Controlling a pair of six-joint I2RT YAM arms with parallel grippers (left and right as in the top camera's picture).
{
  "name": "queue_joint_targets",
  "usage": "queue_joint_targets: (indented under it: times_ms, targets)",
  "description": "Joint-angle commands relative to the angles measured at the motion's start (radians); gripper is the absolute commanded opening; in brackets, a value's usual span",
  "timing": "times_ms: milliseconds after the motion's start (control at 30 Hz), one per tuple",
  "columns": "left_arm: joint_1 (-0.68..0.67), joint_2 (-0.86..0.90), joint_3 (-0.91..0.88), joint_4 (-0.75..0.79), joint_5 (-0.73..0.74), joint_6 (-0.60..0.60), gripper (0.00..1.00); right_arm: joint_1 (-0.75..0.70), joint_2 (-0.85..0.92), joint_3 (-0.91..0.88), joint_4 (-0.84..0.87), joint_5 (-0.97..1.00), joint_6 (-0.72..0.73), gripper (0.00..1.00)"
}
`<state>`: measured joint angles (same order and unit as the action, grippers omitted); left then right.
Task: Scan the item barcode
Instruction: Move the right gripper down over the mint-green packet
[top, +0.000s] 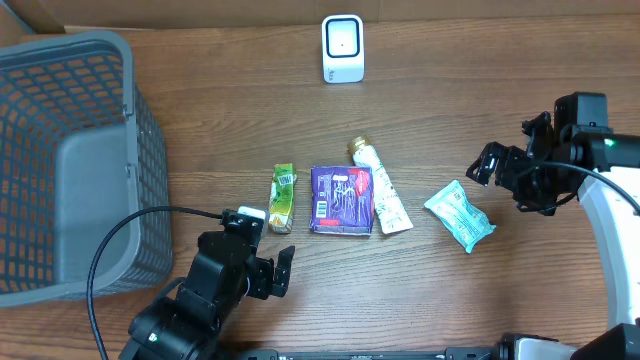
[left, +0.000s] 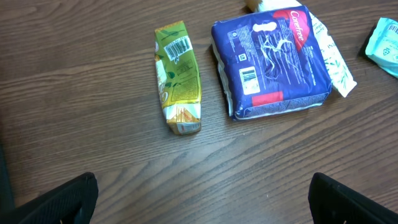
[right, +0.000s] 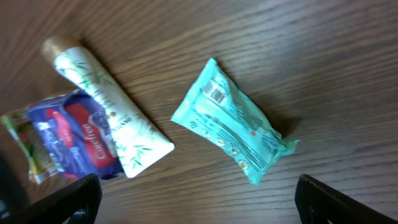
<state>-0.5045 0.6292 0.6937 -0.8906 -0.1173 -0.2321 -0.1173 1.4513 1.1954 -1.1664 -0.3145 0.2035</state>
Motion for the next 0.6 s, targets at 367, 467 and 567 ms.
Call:
queue_joint_targets:
  times_ms: [367, 467, 567]
  targets:
    - [-0.008, -0.003, -0.004, 0.001, -0.013, 0.016, 1.0, -0.046, 0.014, -0.261, 0.153, 0.023, 0.12, 0.89]
    - [-0.008, -0.003, -0.004, 0.001, -0.013, 0.016, 1.0, -0.085, 0.014, -0.314, 0.206, 0.021, 0.139, 0.89]
    - [-0.008, -0.003, -0.004, 0.001, -0.013, 0.016, 1.0, -0.108, 0.015, -0.362, 0.266, -0.011, 0.138, 0.89]
